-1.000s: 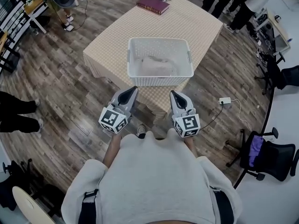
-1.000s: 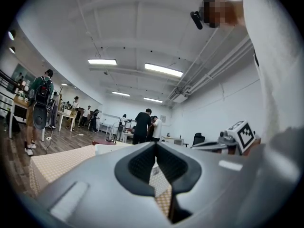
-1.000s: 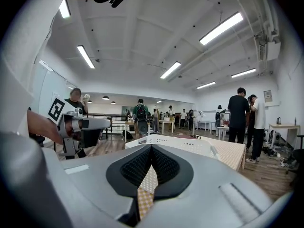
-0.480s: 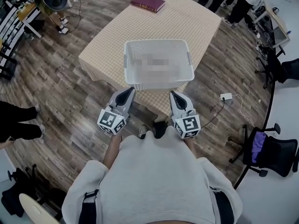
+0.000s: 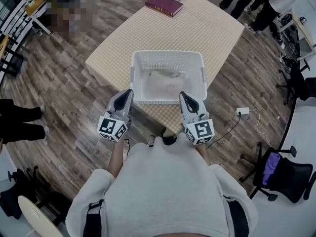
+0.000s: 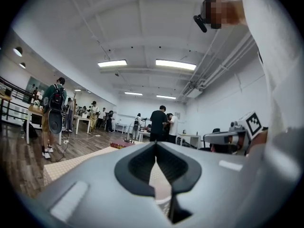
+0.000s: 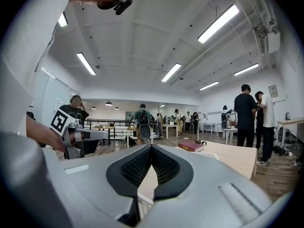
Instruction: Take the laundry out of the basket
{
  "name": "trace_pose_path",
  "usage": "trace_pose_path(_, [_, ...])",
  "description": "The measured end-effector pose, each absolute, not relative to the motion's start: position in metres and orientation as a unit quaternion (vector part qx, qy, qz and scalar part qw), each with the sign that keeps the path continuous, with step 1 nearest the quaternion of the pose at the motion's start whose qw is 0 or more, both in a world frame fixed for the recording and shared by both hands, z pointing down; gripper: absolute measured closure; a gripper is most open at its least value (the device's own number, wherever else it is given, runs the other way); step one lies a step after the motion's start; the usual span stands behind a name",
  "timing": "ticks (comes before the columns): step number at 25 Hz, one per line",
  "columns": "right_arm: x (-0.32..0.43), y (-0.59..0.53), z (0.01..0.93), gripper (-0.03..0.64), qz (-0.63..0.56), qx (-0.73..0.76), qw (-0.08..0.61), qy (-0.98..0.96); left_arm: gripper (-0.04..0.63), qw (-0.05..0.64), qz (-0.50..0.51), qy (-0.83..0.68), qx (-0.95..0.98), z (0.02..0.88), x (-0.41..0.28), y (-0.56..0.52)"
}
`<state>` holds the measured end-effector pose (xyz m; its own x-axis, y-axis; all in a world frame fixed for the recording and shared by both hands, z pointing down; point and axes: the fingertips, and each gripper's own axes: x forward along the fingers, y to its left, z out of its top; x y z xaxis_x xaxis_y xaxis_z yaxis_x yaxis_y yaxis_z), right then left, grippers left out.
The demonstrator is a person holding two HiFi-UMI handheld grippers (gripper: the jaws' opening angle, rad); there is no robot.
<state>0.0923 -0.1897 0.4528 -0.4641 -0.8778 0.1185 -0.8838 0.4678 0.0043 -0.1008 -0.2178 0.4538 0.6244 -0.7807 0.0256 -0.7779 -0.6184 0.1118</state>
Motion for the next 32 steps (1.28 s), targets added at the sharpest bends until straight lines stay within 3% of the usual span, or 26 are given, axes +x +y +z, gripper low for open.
trace_pose_path(16, [0.117, -0.276, 0.435, 0.618, 0.033, 0.446, 0.028, -0.894, 0.588, 0.037, 0.021, -0.503, 0.863, 0.442, -0.077, -0.285])
trace_pose_path(32, [0.121, -0.306, 0.465, 0.617, 0.078, 0.501, 0.074, -0.859, 0.588, 0.090, -0.010, -0.505, 0.858, 0.460, -0.128, -0.327])
